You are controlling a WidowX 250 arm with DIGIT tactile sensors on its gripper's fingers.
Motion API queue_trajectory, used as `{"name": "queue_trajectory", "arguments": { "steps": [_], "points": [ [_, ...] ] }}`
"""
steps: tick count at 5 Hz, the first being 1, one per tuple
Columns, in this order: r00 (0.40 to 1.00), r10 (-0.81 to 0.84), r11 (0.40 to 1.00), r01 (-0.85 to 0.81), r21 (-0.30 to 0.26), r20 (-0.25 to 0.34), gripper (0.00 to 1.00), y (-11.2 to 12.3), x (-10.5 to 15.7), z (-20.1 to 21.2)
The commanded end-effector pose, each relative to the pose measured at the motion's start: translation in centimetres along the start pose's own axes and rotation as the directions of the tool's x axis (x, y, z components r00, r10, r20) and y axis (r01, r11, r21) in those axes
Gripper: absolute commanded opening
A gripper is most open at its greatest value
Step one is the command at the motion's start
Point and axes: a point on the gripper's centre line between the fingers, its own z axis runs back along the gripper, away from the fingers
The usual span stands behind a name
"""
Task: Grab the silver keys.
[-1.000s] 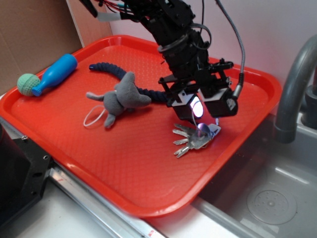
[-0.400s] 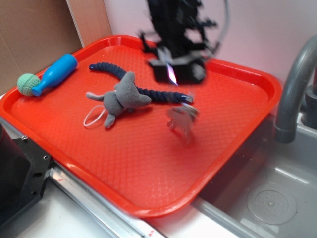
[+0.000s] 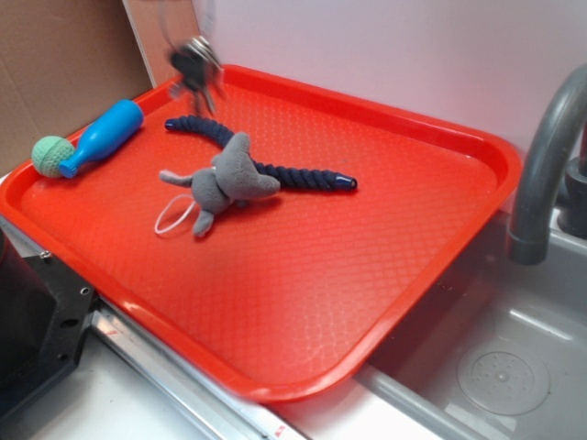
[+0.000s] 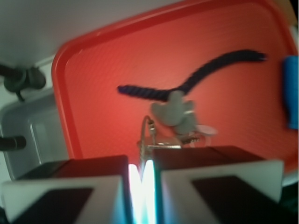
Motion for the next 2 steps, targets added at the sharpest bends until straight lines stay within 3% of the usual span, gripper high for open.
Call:
{"name": "queue_trajectory", "arguments": {
  "steps": [1, 2],
  "points": [
    [0.994, 0.048, 0.997, -0.054, 0.060, 0.095, 0.00, 0.94, 1.48, 3.29],
    [0.997, 0.024, 0.997, -0.030, 0.075, 0.079, 0.00, 0.25, 1.74, 2.68]
  ]
}}
